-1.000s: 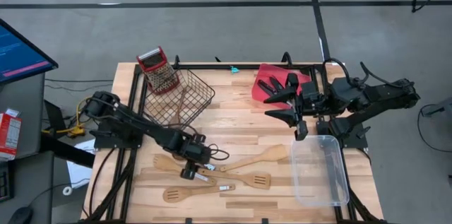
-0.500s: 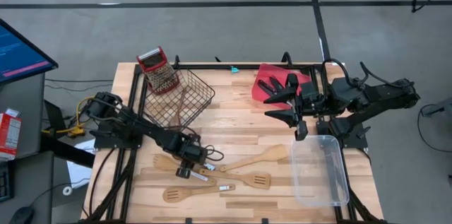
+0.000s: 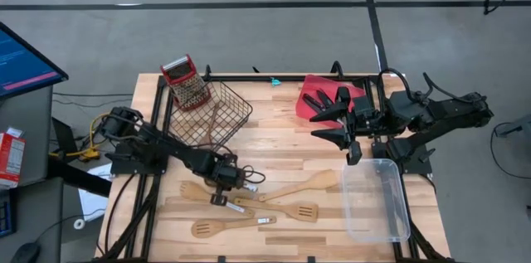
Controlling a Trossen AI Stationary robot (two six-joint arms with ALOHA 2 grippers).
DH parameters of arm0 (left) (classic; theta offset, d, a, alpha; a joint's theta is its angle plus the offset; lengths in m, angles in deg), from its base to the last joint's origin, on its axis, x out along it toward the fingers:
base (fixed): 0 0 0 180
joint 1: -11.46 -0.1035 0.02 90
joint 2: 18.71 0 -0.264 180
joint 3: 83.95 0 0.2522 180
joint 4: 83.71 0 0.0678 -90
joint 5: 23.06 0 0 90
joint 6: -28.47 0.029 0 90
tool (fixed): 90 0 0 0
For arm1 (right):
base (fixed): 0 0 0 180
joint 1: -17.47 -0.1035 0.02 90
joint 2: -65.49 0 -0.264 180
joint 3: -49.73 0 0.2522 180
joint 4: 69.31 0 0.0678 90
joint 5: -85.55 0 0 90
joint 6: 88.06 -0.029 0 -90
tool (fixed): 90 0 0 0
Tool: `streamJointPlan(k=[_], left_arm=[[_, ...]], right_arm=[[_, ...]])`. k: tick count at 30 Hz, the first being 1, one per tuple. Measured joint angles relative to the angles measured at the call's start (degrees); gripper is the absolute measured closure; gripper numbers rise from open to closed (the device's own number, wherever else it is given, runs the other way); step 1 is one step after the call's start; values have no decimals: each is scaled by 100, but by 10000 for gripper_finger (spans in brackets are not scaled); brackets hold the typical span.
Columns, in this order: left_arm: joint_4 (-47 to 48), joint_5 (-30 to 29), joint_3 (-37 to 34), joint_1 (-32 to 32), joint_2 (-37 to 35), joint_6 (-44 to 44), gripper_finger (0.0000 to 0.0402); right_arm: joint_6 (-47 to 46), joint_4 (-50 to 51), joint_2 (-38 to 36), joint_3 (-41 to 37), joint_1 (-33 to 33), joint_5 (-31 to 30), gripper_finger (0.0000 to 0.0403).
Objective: Pick & Place Kitchen Items
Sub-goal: Put the dark brown serving spoon into the black wire basket
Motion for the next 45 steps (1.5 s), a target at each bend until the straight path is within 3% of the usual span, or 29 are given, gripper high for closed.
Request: streamJointPlan(k=[6,15,26,35,45], left_arm=[[-43,-103,42,-64,-407,-341,394],[-427,-433,42,-275,-1907,-1093,394],[-2306,-718,42,-418,-3958,-1510,394],[-3918,-852,50,-418,-4996,-1202,394],[-5927,258,50,-416,-5288,-1198,394]], right_arm=[[43,0,-2,0,0,2,224],[53,34,-2,0,11,2,226],[65,94,-2,-1,11,0,231],[66,96,-2,0,11,0,233],[66,96,-2,0,11,-15,237]])
